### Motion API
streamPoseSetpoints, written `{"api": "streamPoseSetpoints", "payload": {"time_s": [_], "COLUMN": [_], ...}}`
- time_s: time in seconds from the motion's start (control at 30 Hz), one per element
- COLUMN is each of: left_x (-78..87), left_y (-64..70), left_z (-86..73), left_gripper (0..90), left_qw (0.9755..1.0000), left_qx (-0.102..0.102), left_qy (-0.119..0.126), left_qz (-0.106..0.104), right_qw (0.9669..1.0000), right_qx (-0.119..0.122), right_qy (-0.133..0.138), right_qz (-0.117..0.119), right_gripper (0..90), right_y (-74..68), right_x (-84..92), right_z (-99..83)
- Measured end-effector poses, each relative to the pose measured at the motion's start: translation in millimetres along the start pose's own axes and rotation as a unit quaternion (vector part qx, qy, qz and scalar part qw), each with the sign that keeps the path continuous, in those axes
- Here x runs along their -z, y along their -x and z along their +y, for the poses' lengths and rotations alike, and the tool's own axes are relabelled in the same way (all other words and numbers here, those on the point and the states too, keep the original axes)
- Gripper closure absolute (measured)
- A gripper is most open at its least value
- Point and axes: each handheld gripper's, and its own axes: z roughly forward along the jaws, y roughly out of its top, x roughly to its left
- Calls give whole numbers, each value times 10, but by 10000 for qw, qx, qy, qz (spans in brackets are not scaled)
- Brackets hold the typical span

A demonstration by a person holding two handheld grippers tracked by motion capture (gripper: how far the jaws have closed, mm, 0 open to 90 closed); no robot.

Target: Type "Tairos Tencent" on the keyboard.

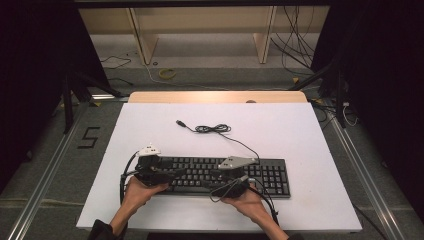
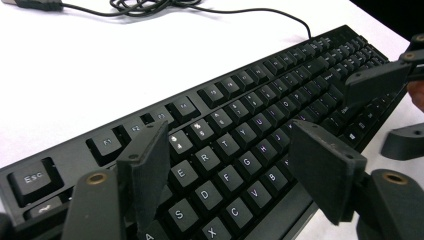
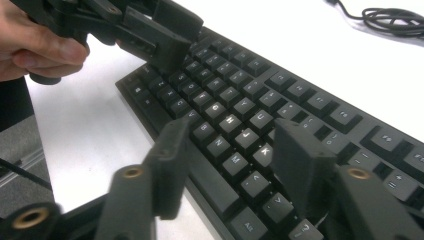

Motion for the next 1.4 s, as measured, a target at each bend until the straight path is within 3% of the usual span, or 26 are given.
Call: {"api": "streamPoseSetpoints", "payload": {"time_s": [0.4,0.6,1.4], "left_x": [48,80,137], "left_y": [11,8,15], "left_z": [-16,-17,-72], "left_gripper": [310,309,308], "left_qw": [9999,9999,9997], "left_qx": [-2,0,-14], "left_qy": [117,172,222], "left_qz": [-18,-18,-18], "right_qw": [9998,9994,9981], "right_qx": [65,140,235], "right_qy": [-200,-308,-564], "right_qz": [-10,-7,-49], "right_gripper": [799,888,900], "right_y": [-48,-60,-60], "right_x": [-189,-280,-461], "right_z": [53,54,14]}}
